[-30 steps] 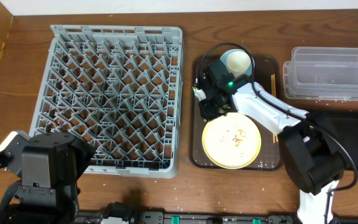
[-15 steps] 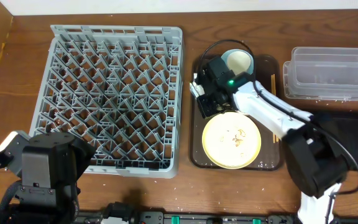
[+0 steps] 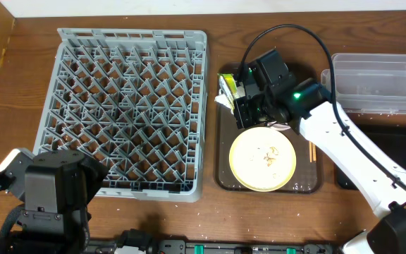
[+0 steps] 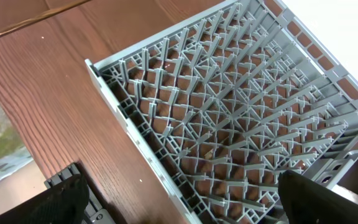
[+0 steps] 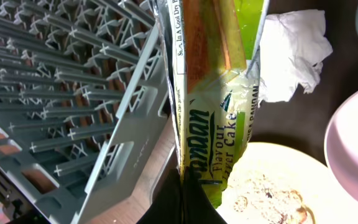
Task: Sort waste into correct bins and load items into the dishwasher
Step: 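Carry the wrapper right and drop it into the clear container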
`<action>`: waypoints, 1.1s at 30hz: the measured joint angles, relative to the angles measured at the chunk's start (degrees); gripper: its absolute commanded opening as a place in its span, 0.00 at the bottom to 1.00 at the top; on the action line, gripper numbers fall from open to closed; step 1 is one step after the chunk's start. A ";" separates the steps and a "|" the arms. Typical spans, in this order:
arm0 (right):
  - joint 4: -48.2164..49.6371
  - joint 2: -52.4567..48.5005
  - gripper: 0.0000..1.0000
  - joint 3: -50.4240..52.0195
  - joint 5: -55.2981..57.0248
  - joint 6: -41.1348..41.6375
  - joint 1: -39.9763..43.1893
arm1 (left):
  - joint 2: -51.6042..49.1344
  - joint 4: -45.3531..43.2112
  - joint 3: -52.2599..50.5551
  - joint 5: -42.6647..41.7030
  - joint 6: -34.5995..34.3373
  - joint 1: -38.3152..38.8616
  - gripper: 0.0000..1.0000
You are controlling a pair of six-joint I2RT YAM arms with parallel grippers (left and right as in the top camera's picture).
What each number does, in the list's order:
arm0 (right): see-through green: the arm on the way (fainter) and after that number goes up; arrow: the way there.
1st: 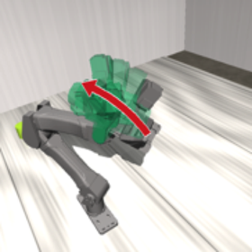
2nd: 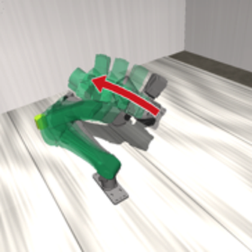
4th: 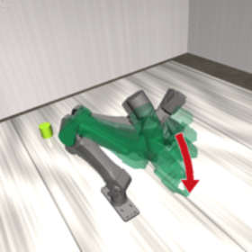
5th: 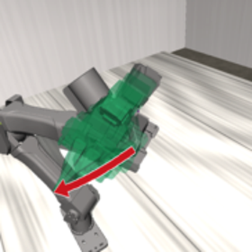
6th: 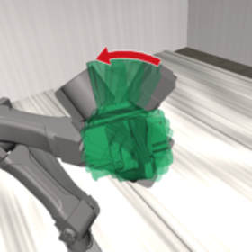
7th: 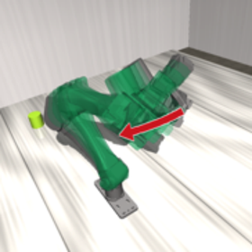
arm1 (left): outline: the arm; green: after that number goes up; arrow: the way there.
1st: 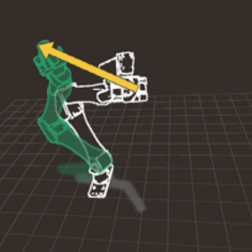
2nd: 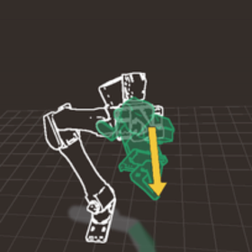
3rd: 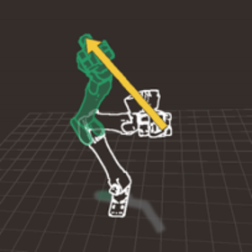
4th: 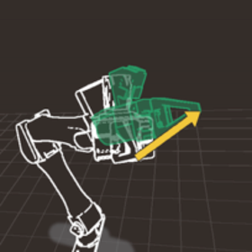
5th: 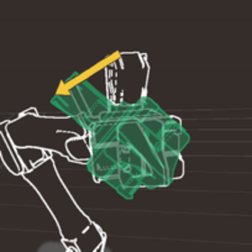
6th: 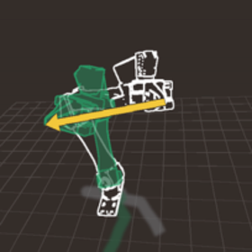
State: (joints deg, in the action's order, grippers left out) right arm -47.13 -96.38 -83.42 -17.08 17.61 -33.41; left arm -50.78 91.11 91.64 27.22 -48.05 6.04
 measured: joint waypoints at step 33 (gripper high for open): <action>15.93 -6.14 0.83 -1.79 20.28 35.85 40.26 | 0.00 0.02 0.00 0.00 0.00 0.00 0.98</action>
State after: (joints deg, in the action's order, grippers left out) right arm -31.20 -102.52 -85.21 3.20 53.45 6.85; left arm -50.78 91.13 91.64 27.22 -48.05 6.04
